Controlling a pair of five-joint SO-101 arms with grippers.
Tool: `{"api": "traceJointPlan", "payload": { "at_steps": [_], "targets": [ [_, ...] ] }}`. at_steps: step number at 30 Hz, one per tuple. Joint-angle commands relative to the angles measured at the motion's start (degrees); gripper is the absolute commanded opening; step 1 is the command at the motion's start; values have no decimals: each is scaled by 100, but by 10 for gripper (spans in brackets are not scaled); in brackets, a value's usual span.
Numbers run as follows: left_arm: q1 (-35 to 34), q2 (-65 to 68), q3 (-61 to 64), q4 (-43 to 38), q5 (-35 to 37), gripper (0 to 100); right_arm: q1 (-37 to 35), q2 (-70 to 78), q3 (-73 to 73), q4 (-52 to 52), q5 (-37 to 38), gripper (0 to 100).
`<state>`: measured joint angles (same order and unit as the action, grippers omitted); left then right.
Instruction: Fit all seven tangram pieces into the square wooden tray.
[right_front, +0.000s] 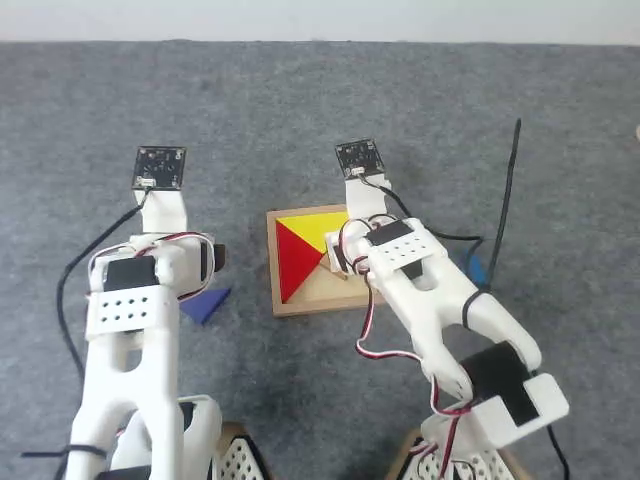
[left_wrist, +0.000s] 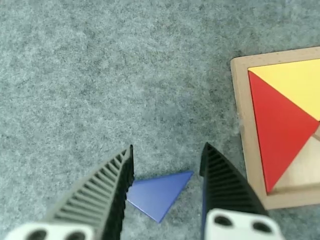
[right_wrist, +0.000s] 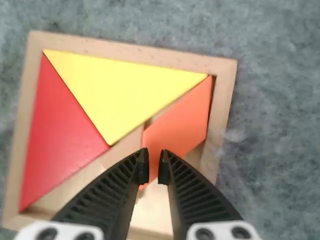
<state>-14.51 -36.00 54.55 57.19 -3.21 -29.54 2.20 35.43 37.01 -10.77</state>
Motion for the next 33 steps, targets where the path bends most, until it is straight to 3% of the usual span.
{"api": "traceJointPlan", "payload": {
  "at_steps": [1, 23, 28, 33],
  "targets": [
    [53, -26, -57, -123, 18, 217, 127, 233, -378, 66, 132, 59],
    [53, -62, -40, -114, 18, 217, 866, 233, -1248, 1305, 431, 61],
    [53, -62, -40, -114, 18, 217, 822, -708, -1468, 1305, -352, 62],
    [53, -62, -40, -114, 18, 217, 523, -743, -1424, 1305, -1204, 79]
  ]
}}
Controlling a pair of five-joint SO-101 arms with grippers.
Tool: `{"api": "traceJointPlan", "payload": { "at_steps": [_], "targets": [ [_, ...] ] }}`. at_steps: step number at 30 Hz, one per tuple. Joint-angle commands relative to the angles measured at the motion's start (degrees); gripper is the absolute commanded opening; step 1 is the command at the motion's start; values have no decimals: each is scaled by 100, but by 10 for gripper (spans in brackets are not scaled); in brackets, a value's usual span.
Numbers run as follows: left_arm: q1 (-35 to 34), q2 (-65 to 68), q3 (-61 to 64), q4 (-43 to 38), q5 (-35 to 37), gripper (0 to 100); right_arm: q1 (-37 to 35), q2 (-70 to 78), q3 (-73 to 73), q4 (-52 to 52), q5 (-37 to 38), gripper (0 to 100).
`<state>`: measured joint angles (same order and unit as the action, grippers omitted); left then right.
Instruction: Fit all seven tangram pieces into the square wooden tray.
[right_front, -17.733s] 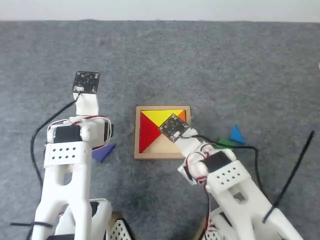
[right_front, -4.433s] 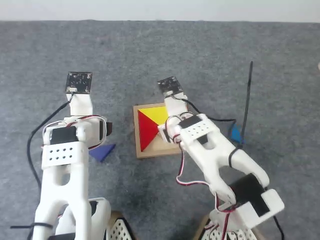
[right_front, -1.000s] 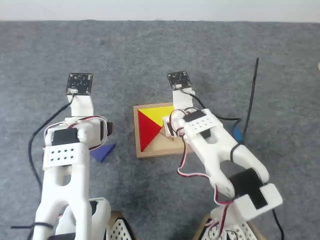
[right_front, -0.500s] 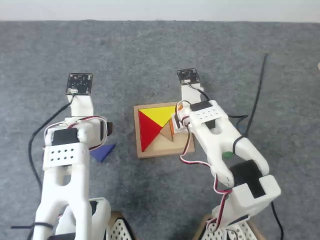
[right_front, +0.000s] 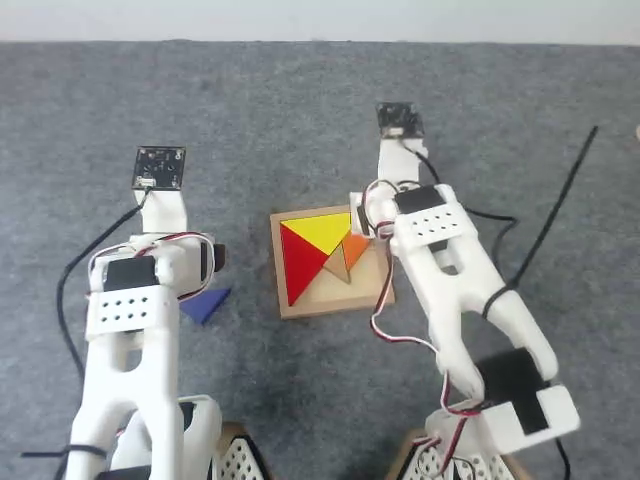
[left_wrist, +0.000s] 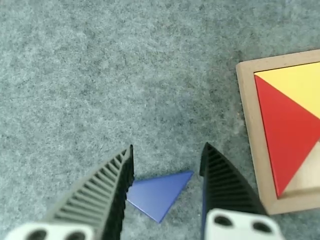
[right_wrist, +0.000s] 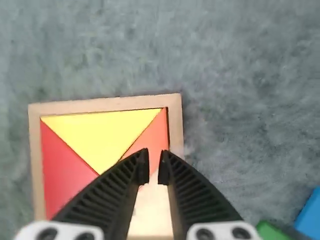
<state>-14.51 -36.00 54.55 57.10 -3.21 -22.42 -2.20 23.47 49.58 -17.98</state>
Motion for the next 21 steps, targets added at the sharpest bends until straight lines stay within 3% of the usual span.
{"api": "traceJointPlan", "payload": {
  "at_steps": [1, 4, 7, 16, 21],
  "targets": [
    [53, -62, -40, -105, 18, 217, -251, -224, -229, 48, -747, 106],
    [53, -62, -40, -105, 18, 217, -268, 110, -229, 40, -1521, 247],
    [53, -62, -40, -105, 18, 217, -295, 549, -360, -31, -1697, 346],
    [53, -62, -40, -105, 18, 217, -488, 1604, -1116, -66, -1732, 203],
    [53, -62, -40, -105, 18, 217, -488, 1859, -1336, -57, -1916, 184]
  ]
}}
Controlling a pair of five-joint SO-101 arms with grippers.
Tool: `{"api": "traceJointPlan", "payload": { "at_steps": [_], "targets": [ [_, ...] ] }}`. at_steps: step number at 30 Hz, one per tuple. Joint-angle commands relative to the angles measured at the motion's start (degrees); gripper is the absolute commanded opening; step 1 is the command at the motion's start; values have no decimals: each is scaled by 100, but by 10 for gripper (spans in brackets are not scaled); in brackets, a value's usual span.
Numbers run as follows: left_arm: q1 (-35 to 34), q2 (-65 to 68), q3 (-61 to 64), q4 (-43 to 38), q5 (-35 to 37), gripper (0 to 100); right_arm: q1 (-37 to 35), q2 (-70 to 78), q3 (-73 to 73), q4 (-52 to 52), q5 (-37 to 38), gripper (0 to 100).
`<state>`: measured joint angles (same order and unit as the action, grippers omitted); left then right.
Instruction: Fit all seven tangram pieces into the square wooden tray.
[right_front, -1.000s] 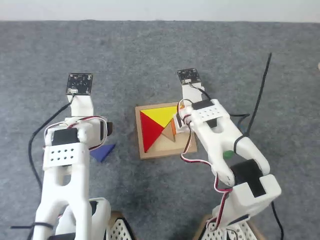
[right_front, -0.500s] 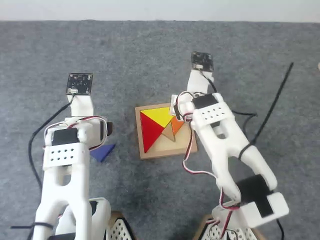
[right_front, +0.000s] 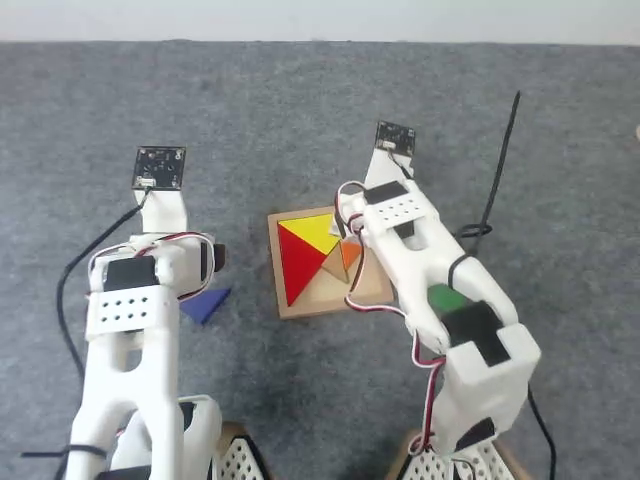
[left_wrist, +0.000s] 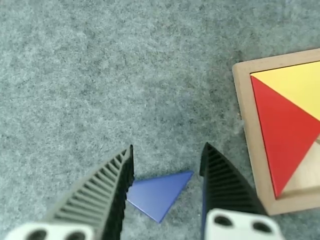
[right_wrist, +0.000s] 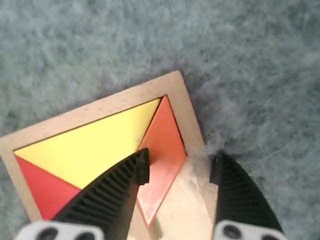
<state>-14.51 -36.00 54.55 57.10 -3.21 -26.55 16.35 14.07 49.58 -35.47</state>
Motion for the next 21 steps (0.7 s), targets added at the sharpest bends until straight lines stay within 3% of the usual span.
{"api": "traceJointPlan", "payload": {
  "at_steps": [1, 13, 21],
  "targets": [
    [53, -62, -40, -105, 18, 217, -75, 66, -396, -57, -211, 184],
    [53, -62, -40, -105, 18, 217, -101, -286, -862, 752, 79, 184],
    [53, -62, -40, -105, 18, 217, -576, -295, -844, 734, 149, 184]
  ]
}}
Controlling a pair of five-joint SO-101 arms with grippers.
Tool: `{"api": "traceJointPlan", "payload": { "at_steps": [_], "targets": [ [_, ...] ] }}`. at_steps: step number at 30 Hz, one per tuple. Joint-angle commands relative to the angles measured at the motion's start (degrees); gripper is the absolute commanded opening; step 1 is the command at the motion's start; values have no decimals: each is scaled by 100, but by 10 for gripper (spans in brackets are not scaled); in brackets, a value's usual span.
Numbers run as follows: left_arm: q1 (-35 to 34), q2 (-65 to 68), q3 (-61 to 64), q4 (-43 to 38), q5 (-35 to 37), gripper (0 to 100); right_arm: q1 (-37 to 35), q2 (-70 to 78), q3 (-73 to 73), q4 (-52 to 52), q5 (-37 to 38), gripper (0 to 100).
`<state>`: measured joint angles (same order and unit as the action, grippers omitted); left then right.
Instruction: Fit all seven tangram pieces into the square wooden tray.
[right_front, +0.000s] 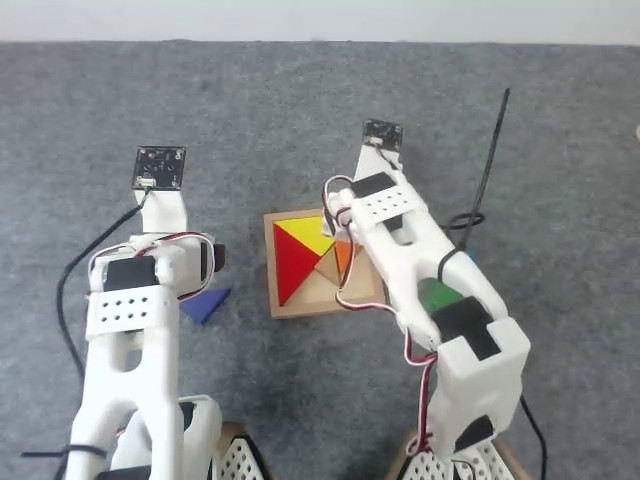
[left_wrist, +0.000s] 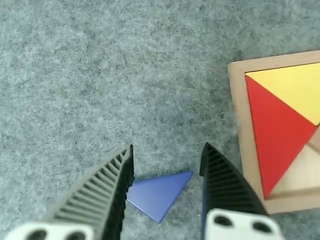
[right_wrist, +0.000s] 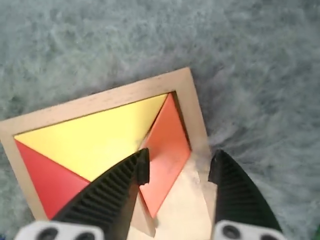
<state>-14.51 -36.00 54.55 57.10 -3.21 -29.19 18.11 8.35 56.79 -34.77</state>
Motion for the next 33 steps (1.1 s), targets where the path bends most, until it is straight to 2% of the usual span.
{"api": "traceJointPlan", "payload": {
  "at_steps": [1, 8, 16, 26, 33],
  "targets": [
    [53, -62, -40, -97, 18, 217, -356, -453, -273, -40, 79, 184],
    [62, -62, -40, -97, 26, 217, -347, -57, -396, -40, 88, 184],
    [149, -62, -31, -97, 26, 217, 110, -338, -1116, 971, 123, 181],
    [220, -62, -31, -9, 26, 217, -716, 330, -1081, 725, 79, 184],
    [211, -62, -31, -9, 26, 217, -312, 673, -1055, 681, -255, 184]
  ]
}}
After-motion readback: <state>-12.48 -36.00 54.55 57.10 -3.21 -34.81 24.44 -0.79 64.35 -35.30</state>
